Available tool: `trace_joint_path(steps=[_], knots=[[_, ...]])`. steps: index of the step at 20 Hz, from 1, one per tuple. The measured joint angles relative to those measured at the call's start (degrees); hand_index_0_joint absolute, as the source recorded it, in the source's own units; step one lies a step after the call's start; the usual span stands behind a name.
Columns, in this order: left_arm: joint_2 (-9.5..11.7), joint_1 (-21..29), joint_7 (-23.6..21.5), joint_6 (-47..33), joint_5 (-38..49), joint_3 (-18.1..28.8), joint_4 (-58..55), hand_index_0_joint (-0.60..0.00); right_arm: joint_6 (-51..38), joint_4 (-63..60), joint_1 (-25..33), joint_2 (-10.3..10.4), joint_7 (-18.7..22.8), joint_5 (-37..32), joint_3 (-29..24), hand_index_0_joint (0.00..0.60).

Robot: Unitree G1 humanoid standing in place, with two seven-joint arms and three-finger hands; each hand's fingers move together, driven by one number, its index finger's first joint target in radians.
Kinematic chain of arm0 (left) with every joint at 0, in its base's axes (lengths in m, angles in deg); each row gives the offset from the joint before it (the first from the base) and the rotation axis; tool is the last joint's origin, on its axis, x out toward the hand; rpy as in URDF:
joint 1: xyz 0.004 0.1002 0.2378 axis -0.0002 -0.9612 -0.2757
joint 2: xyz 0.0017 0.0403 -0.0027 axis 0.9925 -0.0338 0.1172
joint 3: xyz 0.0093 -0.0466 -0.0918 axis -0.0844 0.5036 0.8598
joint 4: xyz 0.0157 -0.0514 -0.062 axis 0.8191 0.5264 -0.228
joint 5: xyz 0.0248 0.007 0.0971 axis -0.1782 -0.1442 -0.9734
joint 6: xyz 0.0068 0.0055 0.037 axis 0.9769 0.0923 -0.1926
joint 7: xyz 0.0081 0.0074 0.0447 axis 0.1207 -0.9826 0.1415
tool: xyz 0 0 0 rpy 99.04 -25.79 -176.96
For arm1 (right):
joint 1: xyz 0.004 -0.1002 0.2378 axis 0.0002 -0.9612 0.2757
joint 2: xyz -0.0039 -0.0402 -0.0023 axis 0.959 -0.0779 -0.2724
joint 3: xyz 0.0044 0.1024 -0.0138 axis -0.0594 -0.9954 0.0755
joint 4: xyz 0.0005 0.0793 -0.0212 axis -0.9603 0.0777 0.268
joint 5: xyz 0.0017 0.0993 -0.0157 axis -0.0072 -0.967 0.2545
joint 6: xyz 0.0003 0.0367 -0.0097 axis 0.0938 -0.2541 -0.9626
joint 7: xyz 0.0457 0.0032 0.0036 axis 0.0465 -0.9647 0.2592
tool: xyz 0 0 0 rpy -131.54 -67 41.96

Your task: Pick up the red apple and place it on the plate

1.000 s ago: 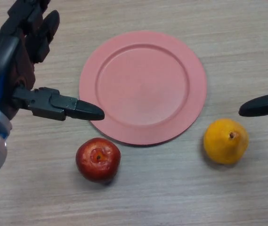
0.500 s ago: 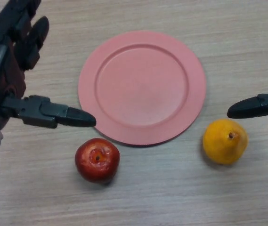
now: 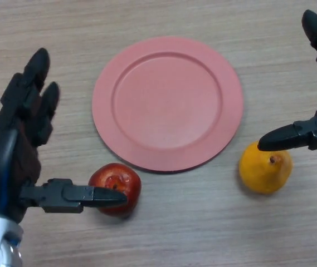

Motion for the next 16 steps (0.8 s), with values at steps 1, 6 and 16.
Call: trace_joint_path(steps=[1, 6, 16], knots=[[0.0, -0.3, -0.6, -2.6, -1.6, -0.3, 1.2, 0.0, 0.0, -0.2, 0.0, 0.0, 0.0, 0.1, 0.0, 0.0], [-0.1, -3.5, -2.6, -10.6, -8.7, -6.9, 11.7, 0.0, 3.4, 0.0, 1.4, 0.1, -0.1, 1.6, 2.1, 0.0], [0.2, -3.2, -1.7, -22.5, -12.7, -8.4, 27.6, -0.05, 5.8, 2.8, 2.3, 0.2, -0.6, 3.1, 2.1, 0.0]])
